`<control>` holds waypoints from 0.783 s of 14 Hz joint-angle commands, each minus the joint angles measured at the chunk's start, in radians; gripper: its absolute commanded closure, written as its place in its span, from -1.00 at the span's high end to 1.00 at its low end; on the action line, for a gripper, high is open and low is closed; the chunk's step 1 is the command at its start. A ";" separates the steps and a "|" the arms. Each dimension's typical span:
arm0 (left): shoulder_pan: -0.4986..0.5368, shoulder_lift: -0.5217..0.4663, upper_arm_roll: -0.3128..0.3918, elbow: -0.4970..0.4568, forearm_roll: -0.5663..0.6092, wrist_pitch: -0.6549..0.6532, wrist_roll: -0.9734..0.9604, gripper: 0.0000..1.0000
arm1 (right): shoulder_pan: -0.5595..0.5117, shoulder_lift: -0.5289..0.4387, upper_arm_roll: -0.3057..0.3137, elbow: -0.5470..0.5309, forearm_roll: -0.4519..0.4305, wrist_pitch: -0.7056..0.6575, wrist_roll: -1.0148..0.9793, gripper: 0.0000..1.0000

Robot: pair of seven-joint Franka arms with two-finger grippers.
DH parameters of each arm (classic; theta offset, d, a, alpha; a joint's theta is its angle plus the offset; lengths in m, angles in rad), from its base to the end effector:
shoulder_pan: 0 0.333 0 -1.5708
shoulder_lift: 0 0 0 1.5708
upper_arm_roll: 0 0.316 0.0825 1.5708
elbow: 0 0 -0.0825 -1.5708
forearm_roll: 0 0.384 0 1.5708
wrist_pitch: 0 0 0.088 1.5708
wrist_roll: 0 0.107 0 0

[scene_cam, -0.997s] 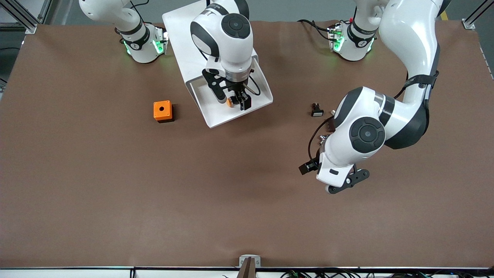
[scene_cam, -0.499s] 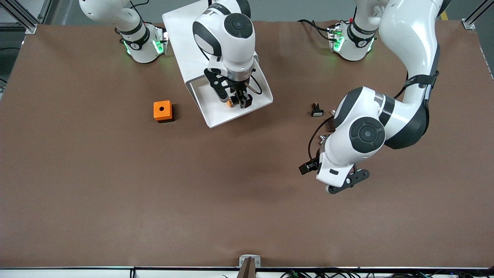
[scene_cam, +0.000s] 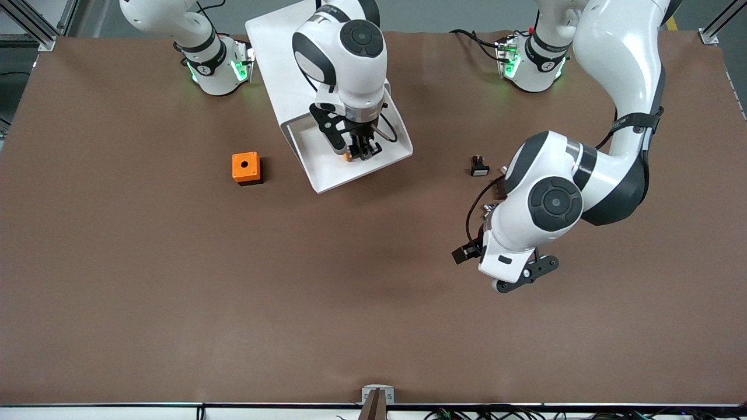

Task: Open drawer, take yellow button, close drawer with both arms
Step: 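Lower the right gripper and grasp the orange button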

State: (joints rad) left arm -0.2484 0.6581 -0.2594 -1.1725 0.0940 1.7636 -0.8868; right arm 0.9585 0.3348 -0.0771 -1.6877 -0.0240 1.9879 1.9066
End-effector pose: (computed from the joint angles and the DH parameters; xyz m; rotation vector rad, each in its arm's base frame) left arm 0.6651 -0.3025 0.4110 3.0537 0.6304 -0.1233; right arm 0.4095 0.5015 0.4016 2.7116 -1.5013 0.0628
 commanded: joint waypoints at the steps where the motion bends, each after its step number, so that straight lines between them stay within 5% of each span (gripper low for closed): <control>1: 0.008 -0.015 -0.009 -0.018 0.021 0.011 0.006 0.99 | -0.001 0.012 -0.006 0.025 -0.005 -0.011 -0.018 -0.98; 11: 0.011 -0.017 -0.009 -0.019 0.019 0.010 0.008 0.99 | -0.182 -0.002 -0.009 0.184 0.088 -0.241 -0.430 -0.99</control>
State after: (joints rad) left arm -0.2474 0.6581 -0.2593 -1.1730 0.0941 1.7636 -0.8868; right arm 0.8305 0.3335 -0.0957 -1.5399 0.0418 1.7940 1.5848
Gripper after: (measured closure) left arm 0.000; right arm 0.595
